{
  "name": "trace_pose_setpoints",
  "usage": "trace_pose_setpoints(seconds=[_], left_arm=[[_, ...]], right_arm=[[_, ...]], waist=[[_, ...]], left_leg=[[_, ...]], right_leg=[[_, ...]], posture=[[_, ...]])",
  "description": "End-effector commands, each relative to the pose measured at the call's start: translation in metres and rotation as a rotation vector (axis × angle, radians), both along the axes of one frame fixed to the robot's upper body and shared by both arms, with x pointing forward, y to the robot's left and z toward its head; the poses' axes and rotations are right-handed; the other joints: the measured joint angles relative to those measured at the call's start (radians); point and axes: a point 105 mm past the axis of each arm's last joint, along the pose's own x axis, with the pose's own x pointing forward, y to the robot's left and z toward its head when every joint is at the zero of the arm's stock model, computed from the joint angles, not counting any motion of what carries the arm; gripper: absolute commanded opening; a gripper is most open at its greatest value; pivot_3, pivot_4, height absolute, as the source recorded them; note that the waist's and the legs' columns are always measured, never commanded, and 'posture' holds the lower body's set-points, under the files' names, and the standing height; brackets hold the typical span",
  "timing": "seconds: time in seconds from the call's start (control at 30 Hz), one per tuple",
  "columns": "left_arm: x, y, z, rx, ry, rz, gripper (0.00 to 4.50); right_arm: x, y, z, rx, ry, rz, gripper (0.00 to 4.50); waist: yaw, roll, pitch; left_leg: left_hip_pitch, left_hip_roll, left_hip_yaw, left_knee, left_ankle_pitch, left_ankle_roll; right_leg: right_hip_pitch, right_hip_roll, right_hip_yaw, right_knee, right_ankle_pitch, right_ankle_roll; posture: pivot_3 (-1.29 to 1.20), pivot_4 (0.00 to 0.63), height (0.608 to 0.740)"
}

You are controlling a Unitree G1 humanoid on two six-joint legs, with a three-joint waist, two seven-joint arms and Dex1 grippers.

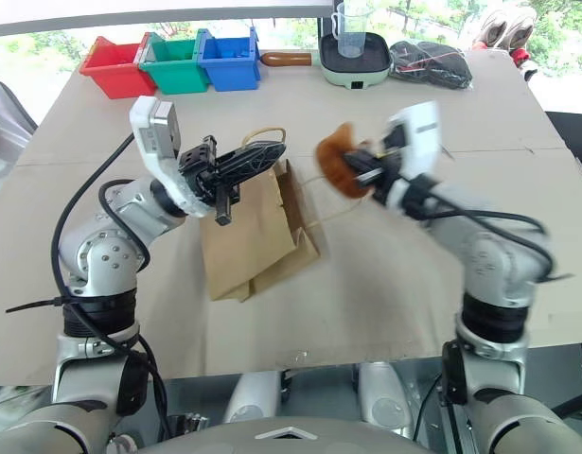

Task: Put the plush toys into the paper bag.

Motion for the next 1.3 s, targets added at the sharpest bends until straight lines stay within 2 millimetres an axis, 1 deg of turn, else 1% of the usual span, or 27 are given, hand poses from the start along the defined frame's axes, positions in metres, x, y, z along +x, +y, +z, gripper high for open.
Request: trace_pose_setpoints(seconds=[0.03, 0.1, 0.2, 0.33, 0.37, 0.43, 0.5, 0.57, 0.6, 0.63, 0.67, 0.77, 0.9, 0.97, 1.0, 1.07, 1.1, 1.13, 1.2, 1.3], left_arm=[[-0.002, -0.001, 0.011, -0.003, -0.070, -0.007, 0.00], [-0.003, -0.004, 0.009, 0.017, -0.085, -0.017, 0.00], [-0.005, -0.005, 0.004, 0.030, -0.089, -0.023, 0.00], [-0.008, -0.005, 0.000, 0.036, -0.096, -0.030, 0.00], [-0.009, -0.005, 0.000, 0.040, -0.106, -0.030, 0.00], [-0.010, -0.003, 0.000, 0.053, -0.129, -0.024, 0.00], [-0.008, 0.001, 0.001, 0.069, -0.155, -0.002, 0.00], [-0.003, 0.008, 0.003, 0.089, -0.182, 0.032, 0.00], [-0.001, 0.012, 0.004, 0.100, -0.196, 0.046, 0.00], [0.000, 0.016, 0.005, 0.110, -0.207, 0.056, 0.00], [0.002, 0.020, 0.005, 0.125, -0.220, 0.065, 0.00], [0.004, 0.029, 0.007, 0.151, -0.237, 0.085, 0.00], [0.005, 0.036, 0.004, 0.188, -0.236, 0.137, 0.00], [0.005, 0.035, 0.004, 0.173, -0.229, 0.151, 0.00], [0.004, 0.034, 0.003, 0.165, -0.227, 0.160, 0.00], [0.004, 0.030, 0.002, 0.139, -0.217, 0.180, 0.00], [0.004, 0.028, 0.002, 0.127, -0.213, 0.190, 0.00], [0.005, 0.027, 0.002, 0.119, -0.209, 0.197, 0.00], [0.005, 0.023, 0.002, 0.097, -0.201, 0.203, 0.00], [0.004, 0.018, 0.000, 0.083, -0.195, 0.204, 0.00]], right_arm=[[-0.011, 0.023, -0.001, 0.010, -0.019, 0.134, 0.03], [-0.016, 0.037, -0.007, 0.022, 0.012, 0.216, 0.03], [-0.019, 0.051, -0.010, 0.058, 0.049, 0.309, 0.03], [-0.017, 0.067, -0.018, 0.083, 0.070, 0.393, 0.03], [-0.009, 0.073, -0.024, 0.081, 0.069, 0.382, 0.30], [-0.011, 0.082, -0.029, 0.120, 0.091, 0.437, 0.91], [-0.010, 0.080, -0.027, 0.140, 0.080, 0.430, 1.78], [-0.002, 0.070, -0.023, 0.139, 0.027, 0.357, 2.86], [0.001, 0.064, -0.018, 0.150, 0.001, 0.319, 3.12], [0.002, 0.058, -0.015, 0.154, -0.022, 0.285, 3.64], [0.003, 0.052, -0.011, 0.148, -0.051, 0.251, 4.06], [0.003, 0.034, 0.000, 0.135, -0.123, 0.140, 4.06], [0.001, -0.020, 0.024, 0.095, -0.221, -0.061, 4.06], [0.004, -0.040, 0.030, 0.069, -0.238, -0.144, 4.06], [0.009, -0.056, 0.032, 0.040, -0.244, -0.210, 4.06], [0.024, -0.093, 0.025, -0.063, -0.232, -0.363, 4.06], [0.034, -0.110, 0.015, -0.126, -0.201, -0.426, 4.06], [0.039, -0.119, 0.008, -0.167, -0.178, -0.460, 4.06], [0.059, -0.133, -0.016, -0.240, -0.091, -0.517, 4.06], [0.079, -0.134, -0.044, -0.294, -0.025, -0.512, 4.06]], waist=[[0.000, 0.000, 0.000], [0.001, 0.000, 0.000], [0.000, 0.000, 0.000], [-0.002, 0.000, 0.000], [-0.003, 0.000, 0.000], [-0.003, 0.000, 0.000], [-0.001, 0.000, 0.000], [0.001, 0.000, 0.000], [0.004, 0.000, 0.000], [0.005, 0.000, 0.000], [0.005, 0.000, 0.000], [0.005, 0.000, 0.000], [0.007, 0.001, 0.001], [0.008, 0.000, 0.000], [0.008, 0.000, 0.000], [0.007, 0.001, 0.001], [0.007, 0.000, 0.001], [0.008, 0.000, 0.000], [0.005, 0.000, 0.000], [-0.005, 0.000, 0.001]], left_leg=[[0.000, 0.000, 0.000, 0.000, 0.000, 0.000], [0.000, 0.000, 0.000, 0.000, 0.000, 0.000], [0.000, 0.000, 0.000, 0.000, 0.000, 0.000], [0.001, 0.000, 0.000, 0.000, 0.000, 0.000], [0.000, 0.000, 0.000, 0.000, 0.000, 0.000], [0.000, 0.000, 0.000, 0.000, 0.000, 0.000], [0.000, 0.000, -0.001, 0.000, 0.000, 0.000], [0.000, 0.000, -0.001, -0.001, 0.000, 0.000], [0.000, 0.000, -0.001, -0.001, 0.000, 0.000], [0.000, 0.000, -0.001, -0.001, 0.000, 0.000], [0.000, 0.000, -0.001, 0.000, 0.000, 0.000], [0.000, 0.000, -0.001, 0.000, 0.000, 0.000], [0.000, 0.000, -0.001, -0.001, 0.000, 0.000], [0.000, 0.000, 0.000, -0.001, 0.000, 0.000], [0.000, 0.000, 0.000, -0.001, 0.000, 0.000], [0.001, 0.000, 0.000, -0.001, 0.000, 0.000], [0.001, 0.000, 0.000, -0.001, 0.000, 0.000], [0.000, 0.000, 0.000, -0.001, 0.000, 0.000], [0.001, 0.000, 0.001, -0.001, 0.000, 0.000], [0.001, 0.000, 0.002, -0.001, 0.000, 0.000]], right_leg=[[0.000, 0.000, 0.000, 0.000, 0.000, 0.000], [0.000, 0.000, 0.000, 0.000, 0.000, 0.000], [0.000, 0.000, 0.000, 0.000, 0.000, 0.000], [0.000, 0.000, 0.000, 0.000, 0.000, 0.000], [0.000, 0.000, 0.000, 0.000, 0.000, 0.000], [0.000, 0.001, 0.000, 0.000, 0.000, 0.000], [0.000, 0.001, 0.000, 0.000, 0.000, 0.000], [0.000, 0.001, 0.000, 0.000, 0.000, 0.000], [0.000, 0.001, 0.000, 0.000, 0.000, 0.000], [0.000, 0.001, 0.000, 0.000, 0.000, 0.000], [0.000, 0.001, 0.000, 0.000, 0.000, 0.000], [0.000, 0.001, 0.000, 0.000, 0.000, 0.000], [0.000, 0.001, 0.000, 0.000, 0.000, 0.000], [0.000, 0.001, 0.000, -0.001, 0.000, 0.000], [0.000, 0.001, 0.000, -0.001, 0.000, 0.000], [0.000, 0.001, 0.000, 0.000, 0.000, 0.000], [0.000, 0.001, 0.001, 0.000, 0.000, 0.000], [0.000, 0.001, 0.001, -0.001, 0.000, 0.000], [0.000, 0.001, 0.002, -0.001, 0.000, 0.000], [0.000, 0.001, 0.003, 0.000, 0.000, 0.000]], posture=[[0.00, 0.150, 0.740], [0.00, 0.150, 0.740], [0.00, 0.150, 0.740], [0.00, 0.150, 0.740], [0.00, 0.150, 0.740], [0.00, 0.150, 0.740], [0.00, 0.150, 0.740], [0.00, 0.150, 0.740], [0.00, 0.150, 0.740], [0.00, 0.150, 0.740], [0.00, 0.150, 0.740], [0.00, 0.150, 0.740], [0.00, 0.150, 0.740], [0.00, 0.150, 0.740], [0.00, 0.150, 0.740], [0.00, 0.150, 0.740], [0.00, 0.150, 0.740], [0.00, 0.150, 0.740], [0.00, 0.150, 0.740], [0.00, 0.150, 0.740]])
